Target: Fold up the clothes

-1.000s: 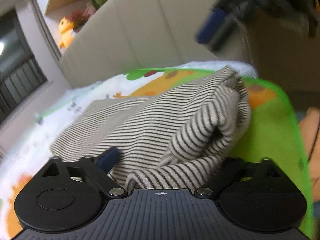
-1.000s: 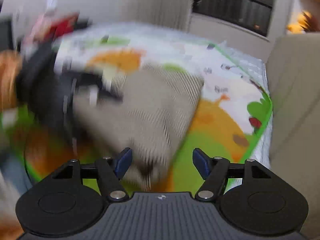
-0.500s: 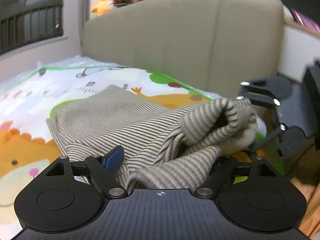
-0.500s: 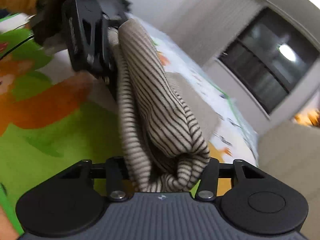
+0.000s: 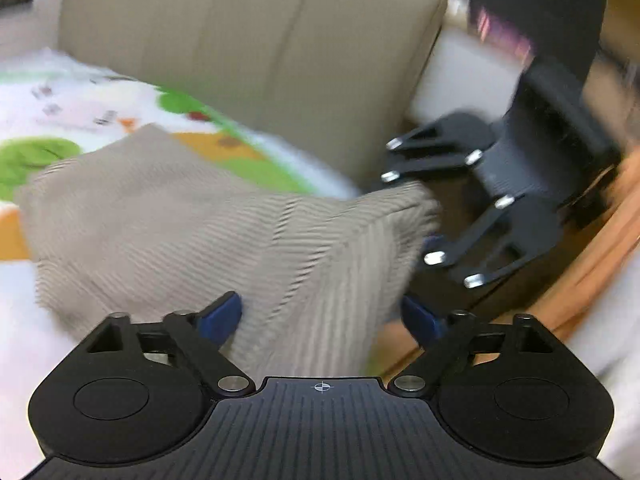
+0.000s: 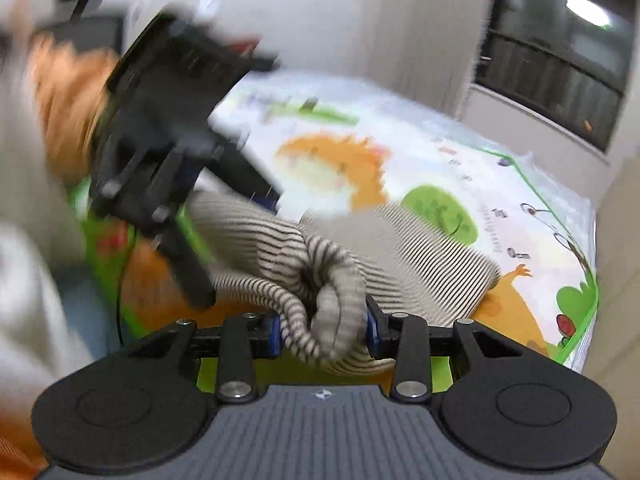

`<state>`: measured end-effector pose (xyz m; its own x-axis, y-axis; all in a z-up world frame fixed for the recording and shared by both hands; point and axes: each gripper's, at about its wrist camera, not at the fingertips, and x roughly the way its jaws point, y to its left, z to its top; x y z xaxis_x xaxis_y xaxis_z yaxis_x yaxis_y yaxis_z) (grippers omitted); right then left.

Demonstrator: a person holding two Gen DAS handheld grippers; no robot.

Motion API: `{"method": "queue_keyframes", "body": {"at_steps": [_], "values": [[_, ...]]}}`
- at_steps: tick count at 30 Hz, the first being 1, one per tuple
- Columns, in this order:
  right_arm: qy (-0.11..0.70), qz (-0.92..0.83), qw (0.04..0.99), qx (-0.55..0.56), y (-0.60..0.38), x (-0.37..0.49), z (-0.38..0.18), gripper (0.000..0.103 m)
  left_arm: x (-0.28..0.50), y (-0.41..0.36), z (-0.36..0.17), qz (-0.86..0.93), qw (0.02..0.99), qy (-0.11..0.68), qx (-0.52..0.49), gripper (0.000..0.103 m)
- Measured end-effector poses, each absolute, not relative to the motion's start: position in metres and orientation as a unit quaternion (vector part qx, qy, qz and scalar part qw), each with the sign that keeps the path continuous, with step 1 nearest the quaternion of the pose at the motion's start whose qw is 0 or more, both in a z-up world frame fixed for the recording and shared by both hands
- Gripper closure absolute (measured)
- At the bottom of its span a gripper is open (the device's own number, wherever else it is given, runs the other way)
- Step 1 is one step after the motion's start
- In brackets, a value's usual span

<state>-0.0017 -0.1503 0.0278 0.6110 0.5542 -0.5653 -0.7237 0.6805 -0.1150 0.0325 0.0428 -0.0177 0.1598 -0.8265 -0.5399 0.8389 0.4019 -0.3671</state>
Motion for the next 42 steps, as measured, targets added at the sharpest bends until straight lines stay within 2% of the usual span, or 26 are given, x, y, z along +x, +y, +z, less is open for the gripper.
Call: {"method": "queue_keyframes", "body": {"at_steps": [4,7,12,15,20,24,26,30,34,36,38,41,42], "values": [[0.248,0.338,0.908,-0.02,-0.173,0.059,0.039,0.068,0.052,0.059,0.024,-0.529,0.794,0.298,-0.03,0.006],[0.26,0.29,0.918,0.072,-0.194,0.113,0.022,0.07,0.067,0.089,0.053,-0.475,0.843,0.248,-0.045,0.002],[0.318,0.219,0.907,0.171,-0.224,0.192,-0.023,0.07,0.081,0.135,0.055,-0.398,0.882,0.243,-0.071,0.0],[0.321,0.215,0.904,0.184,-0.22,0.206,-0.042,0.07,0.088,0.127,0.036,-0.391,0.877,0.272,-0.062,0.0],[0.297,0.253,0.909,0.148,-0.197,0.193,-0.026,0.07,0.098,0.084,0.019,-0.387,0.878,0.282,-0.018,0.0],[0.326,0.209,0.913,0.124,-0.189,0.198,-0.032,0.069,0.115,0.061,0.01,-0.364,0.89,0.274,-0.014,0.0],[0.331,0.178,0.917,0.133,-0.195,0.199,-0.043,0.059,0.119,0.06,0.009,-0.361,0.893,0.27,-0.02,0.0],[0.323,0.16,0.906,0.221,-0.214,0.195,-0.065,0.053,0.132,0.045,0.002,-0.373,0.889,0.264,-0.028,0.0],[0.309,0.137,0.911,0.238,-0.217,0.186,-0.071,0.044,0.152,0.032,-0.017,-0.356,0.888,0.292,-0.002,0.0],[0.291,0.122,0.928,0.198,-0.208,0.176,-0.06,0.044,0.165,0.031,-0.032,-0.336,0.885,0.321,0.0,0.0],[0.257,0.112,0.949,0.143,-0.198,0.163,-0.043,0.045,0.177,0.04,-0.041,-0.341,0.875,0.342,-0.041,0.0],[0.183,0.112,0.976,0.049,-0.178,0.147,-0.013,0.056,0.185,0.049,-0.044,-0.346,0.867,0.351,-0.066,0.0],[0.172,0.128,0.976,0.034,-0.172,0.148,-0.006,0.056,0.185,0.048,-0.044,-0.346,0.868,0.351,-0.065,0.0]]}}
